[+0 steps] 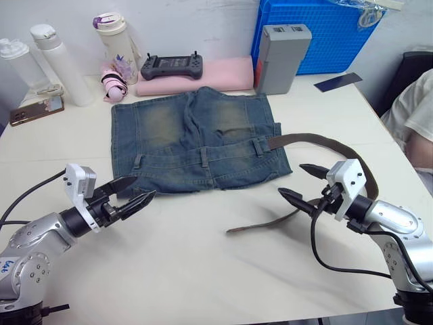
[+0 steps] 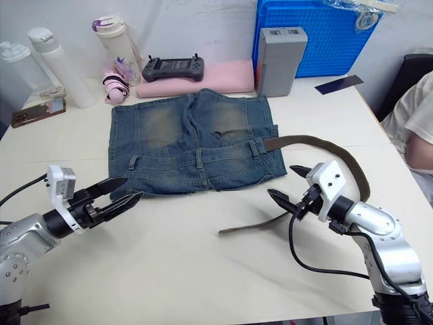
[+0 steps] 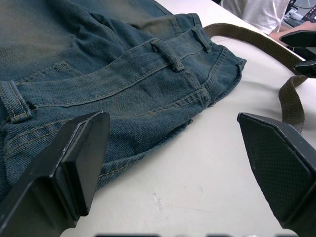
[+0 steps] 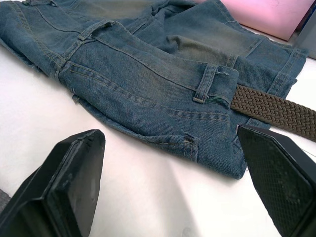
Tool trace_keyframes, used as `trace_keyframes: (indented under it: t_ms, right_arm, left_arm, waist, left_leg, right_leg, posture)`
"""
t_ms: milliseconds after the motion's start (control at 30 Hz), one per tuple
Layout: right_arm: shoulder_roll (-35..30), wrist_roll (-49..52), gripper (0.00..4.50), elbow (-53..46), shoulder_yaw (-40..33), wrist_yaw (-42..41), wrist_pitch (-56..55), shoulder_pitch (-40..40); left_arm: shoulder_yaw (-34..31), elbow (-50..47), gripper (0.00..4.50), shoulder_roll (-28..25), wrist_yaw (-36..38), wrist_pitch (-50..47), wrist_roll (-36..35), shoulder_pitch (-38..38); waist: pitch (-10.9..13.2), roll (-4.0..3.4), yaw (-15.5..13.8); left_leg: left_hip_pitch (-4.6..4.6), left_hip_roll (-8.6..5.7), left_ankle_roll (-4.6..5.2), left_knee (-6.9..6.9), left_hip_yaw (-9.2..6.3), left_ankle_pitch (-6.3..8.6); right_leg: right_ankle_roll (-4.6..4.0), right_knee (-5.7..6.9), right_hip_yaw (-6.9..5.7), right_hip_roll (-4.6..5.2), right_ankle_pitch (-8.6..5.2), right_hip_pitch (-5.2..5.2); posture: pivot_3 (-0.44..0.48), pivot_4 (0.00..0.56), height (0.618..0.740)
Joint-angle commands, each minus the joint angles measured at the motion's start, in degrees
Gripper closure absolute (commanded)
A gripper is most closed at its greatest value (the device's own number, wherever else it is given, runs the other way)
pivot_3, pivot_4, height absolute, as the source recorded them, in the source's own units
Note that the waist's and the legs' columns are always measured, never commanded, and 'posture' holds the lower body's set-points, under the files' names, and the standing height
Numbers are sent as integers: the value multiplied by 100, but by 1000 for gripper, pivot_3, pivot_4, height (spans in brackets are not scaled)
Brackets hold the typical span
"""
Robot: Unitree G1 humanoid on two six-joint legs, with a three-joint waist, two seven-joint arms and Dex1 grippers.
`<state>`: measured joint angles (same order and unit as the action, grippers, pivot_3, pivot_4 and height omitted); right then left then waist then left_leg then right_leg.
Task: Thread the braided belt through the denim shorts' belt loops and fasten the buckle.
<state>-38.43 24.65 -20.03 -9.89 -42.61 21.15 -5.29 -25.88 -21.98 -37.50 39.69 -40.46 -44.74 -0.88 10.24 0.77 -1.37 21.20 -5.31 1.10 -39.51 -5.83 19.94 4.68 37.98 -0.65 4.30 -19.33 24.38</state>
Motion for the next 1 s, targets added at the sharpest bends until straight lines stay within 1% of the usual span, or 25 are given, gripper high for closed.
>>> trace_keyframes:
  t_ms: [33, 233, 633, 767, 900, 1000]
  right_arm:
    - [-12, 14, 0, -89, -117, -34, -169, -8]
    - [-3, -17, 0, -18, -80, -89, -225, -103]
    - [-30, 50, 0, 43, -21, -241, -178, -237]
    - [-386, 210, 0, 76, 60, -947, -148, -298]
    - [-1165, 483, 0, -116, 573, -2383, 33, -132]
    - [-1244, 231, 0, 13, 1013, -2639, -125, -406]
  left_arm:
    - [-19, -60, 11, -86, 38, 163, 42, 63]
    - [-3, -95, 11, -47, -11, 153, -75, 203]
    - [97, -111, 11, -126, 118, 246, 36, 141]
    - [378, -18, 11, -268, 467, 429, 244, 16]
    - [797, -30, 11, -504, 960, 539, 426, -10]
    - [995, -84, 11, -550, 1088, 530, 431, 117]
  waist:
    - [0, 0, 0]
    - [0, 0, 1]
    - [0, 0, 2]
    - [1, -2, 1]
    - [2, -4, -4]
    - [2, -4, -3]
  left_leg:
    - [0, 0, 0, 0, 0, 0]
    - [0, 0, 0, 0, 0, 0]
    - [0, 0, 0, 0, 0, 0]
    - [0, 0, 0, 1, 1, 0]
    - [0, 1, 0, 5, 1, 0]
    - [-1, 2, 1, 7, -1, 0]
  right_leg:
    - [0, 0, 0, 0, 0, 0]
    - [0, 0, 0, 0, 0, 0]
    - [0, 0, 0, 0, 0, 0]
    - [0, -1, 1, 0, 0, 0]
    - [0, -7, 0, 1, 0, -1]
    - [0, -10, -2, 1, 0, -5]
  posture:
    - [0, 150, 709]
    - [0, 150, 709]
    - [0, 150, 709]
    - [0, 150, 709]
    - [0, 150, 709]
    - [0, 150, 709]
